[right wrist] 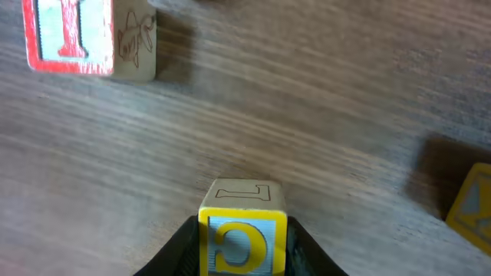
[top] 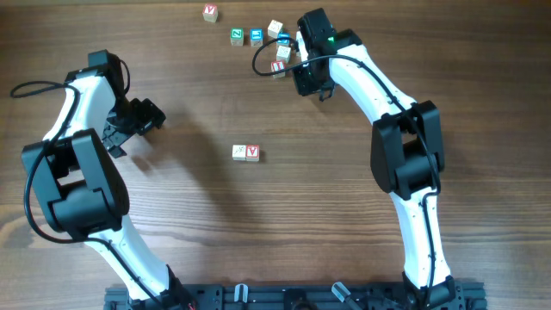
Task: Form a horizontal line
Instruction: 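Reach the right gripper to the cluster and grasp a yellow-bordered block, then carry the yellow 'C' block right of the 'A' block and release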
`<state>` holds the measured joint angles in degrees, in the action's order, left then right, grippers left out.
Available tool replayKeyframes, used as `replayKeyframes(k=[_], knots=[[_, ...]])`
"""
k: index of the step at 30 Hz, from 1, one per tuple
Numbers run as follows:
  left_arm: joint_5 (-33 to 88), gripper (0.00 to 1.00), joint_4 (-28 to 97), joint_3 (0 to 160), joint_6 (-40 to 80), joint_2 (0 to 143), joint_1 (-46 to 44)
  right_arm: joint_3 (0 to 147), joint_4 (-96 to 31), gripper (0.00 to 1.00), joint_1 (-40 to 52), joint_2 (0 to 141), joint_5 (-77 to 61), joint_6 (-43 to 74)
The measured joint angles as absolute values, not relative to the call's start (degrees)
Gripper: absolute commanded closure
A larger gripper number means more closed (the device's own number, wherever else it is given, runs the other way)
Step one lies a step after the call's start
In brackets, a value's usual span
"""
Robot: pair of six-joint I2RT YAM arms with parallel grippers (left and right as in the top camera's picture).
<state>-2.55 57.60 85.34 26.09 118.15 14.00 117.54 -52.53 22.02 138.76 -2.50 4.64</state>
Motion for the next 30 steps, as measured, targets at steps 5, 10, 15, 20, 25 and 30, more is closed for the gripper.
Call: replayKeyframes(k=[5, 10, 15, 20, 25, 30], knots=[[-2.5, 0.00, 57.6, 85.3, 26.1, 118.1, 14.0, 117.5, -60.1, 0.73, 22.3, 129.4, -2.5, 6.9], [-2.5, 0.00, 57.6, 85.3, 26.1, 118.1, 14.0, 118.0, -71.7, 0.75, 23.3, 124.9, -5.3, 10.9], [-2.5, 0.00, 57.6, 85.3, 26.1, 118.1, 14.0, 118.0, -77.5, 0.75, 23.8, 124.9, -7.7, 15.4], [-2.5, 0.00, 57.6, 85.3, 26.1, 118.1, 14.0, 118.0, -81.9, 0.75, 27.3, 124.9, -8.2, 19.5], [-2.5, 0.00, 57.6, 85.3, 26.1, 118.1, 14.0, 118.0, -82.3, 0.75, 32.8, 124.9, -8.5, 25.5], [-2.5, 0.00, 57.6, 85.3, 26.1, 118.1, 14.0, 118.0, -82.0, 0.75, 37.1, 124.9, -6.8, 31.4]])
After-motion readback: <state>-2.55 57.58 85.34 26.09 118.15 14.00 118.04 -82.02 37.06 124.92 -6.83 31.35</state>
